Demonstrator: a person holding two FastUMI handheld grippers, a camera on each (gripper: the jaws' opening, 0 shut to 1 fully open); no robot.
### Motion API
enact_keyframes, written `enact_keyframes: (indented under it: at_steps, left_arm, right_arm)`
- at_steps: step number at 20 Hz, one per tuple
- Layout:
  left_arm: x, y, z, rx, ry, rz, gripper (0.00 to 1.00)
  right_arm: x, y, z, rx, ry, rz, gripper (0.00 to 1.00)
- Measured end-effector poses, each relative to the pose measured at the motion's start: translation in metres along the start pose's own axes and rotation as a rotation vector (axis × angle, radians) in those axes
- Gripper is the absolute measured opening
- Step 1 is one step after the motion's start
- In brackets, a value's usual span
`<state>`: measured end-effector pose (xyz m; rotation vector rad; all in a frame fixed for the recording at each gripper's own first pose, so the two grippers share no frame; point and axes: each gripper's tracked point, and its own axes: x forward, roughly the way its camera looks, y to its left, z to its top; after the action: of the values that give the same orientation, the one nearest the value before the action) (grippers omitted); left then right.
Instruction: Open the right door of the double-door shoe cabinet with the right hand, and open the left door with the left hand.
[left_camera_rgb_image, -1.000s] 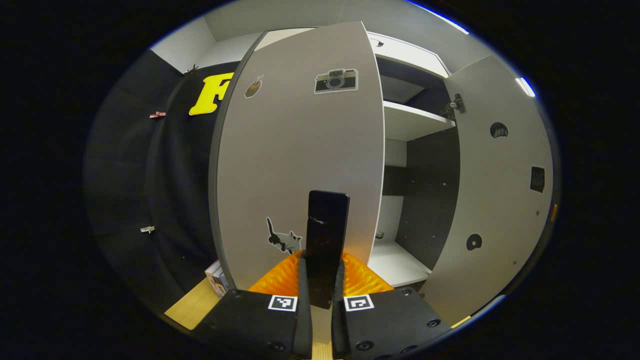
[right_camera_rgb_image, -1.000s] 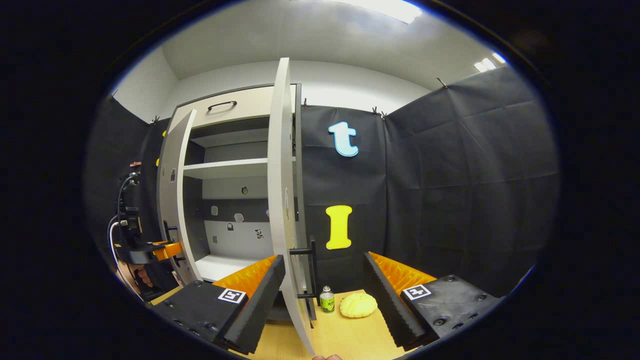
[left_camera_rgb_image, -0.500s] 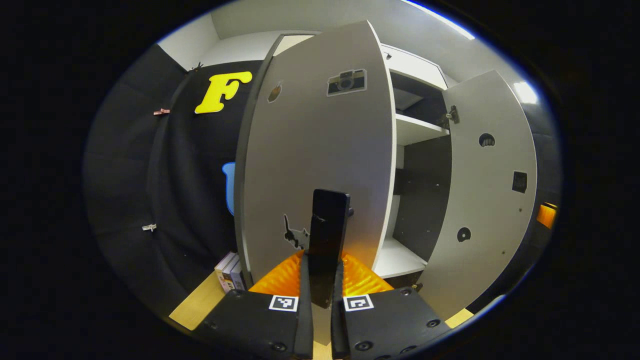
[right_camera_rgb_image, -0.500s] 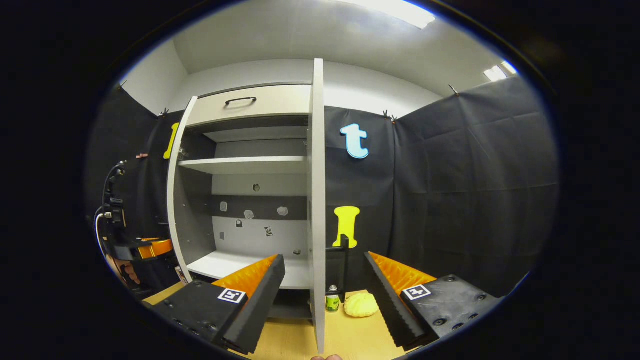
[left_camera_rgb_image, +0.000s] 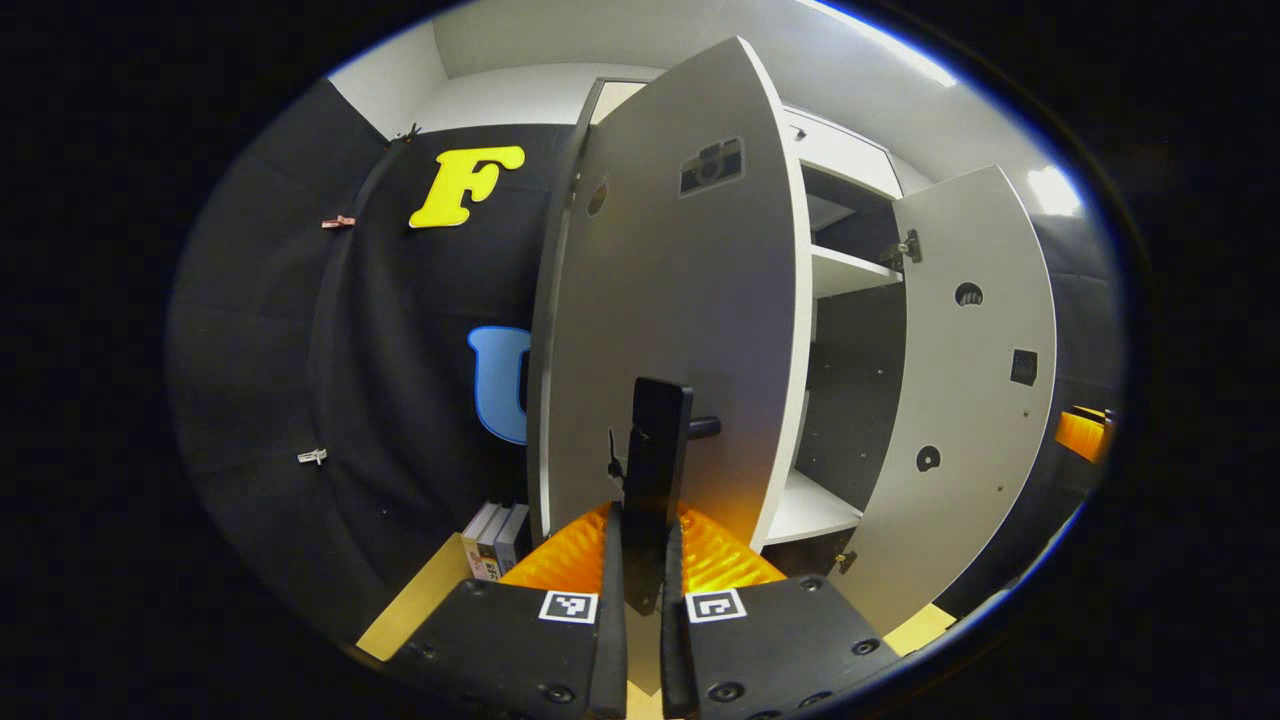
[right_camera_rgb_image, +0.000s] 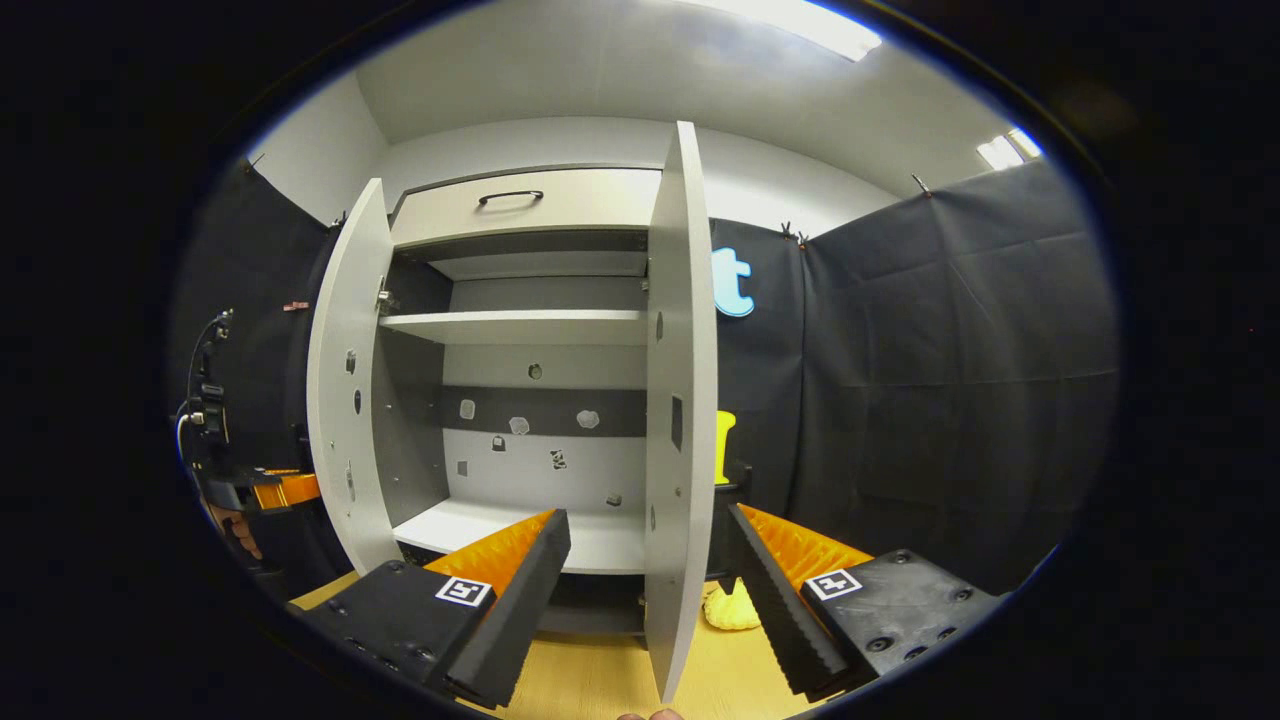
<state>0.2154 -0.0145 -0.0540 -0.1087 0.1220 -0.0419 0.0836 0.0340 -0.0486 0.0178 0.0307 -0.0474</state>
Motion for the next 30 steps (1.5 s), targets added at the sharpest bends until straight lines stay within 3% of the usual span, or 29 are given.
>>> enact_keyframes:
  at_steps: [8,12,13,15,16,18,30]
  left_arm:
    - [-0.009,0.017,-0.007,-0.014,0.019,0.051,0.17]
    - [-0.014,0.04,-0.005,0.021,0.017,0.106,0.05]
    - [-0.017,0.05,-0.004,0.025,0.008,0.134,0.05]
    - [-0.026,0.076,-0.002,0.03,-0.003,0.203,0.15]
    - [-0.031,0.082,-0.004,0.006,0.006,0.163,0.06]
    - [-0.026,0.079,0.004,-0.044,-0.001,0.097,0.06]
    - [-0.031,0.077,0.01,-0.026,-0.008,0.118,0.06]
  right_arm:
    - [-0.006,0.021,0.002,-0.004,0.002,0.024,0.98]
    - [-0.009,0.034,-0.002,0.004,0.012,0.044,0.98]
    - [-0.009,0.037,0.0,0.001,0.011,0.049,0.98]
    - [-0.011,0.041,0.002,-0.003,0.008,0.058,0.98]
    - [-0.011,0.043,0.002,-0.005,0.008,0.062,0.98]
    - [-0.011,0.046,0.002,-0.01,0.01,0.07,0.98]
    - [-0.011,0.038,0.002,0.004,0.018,0.055,0.98]
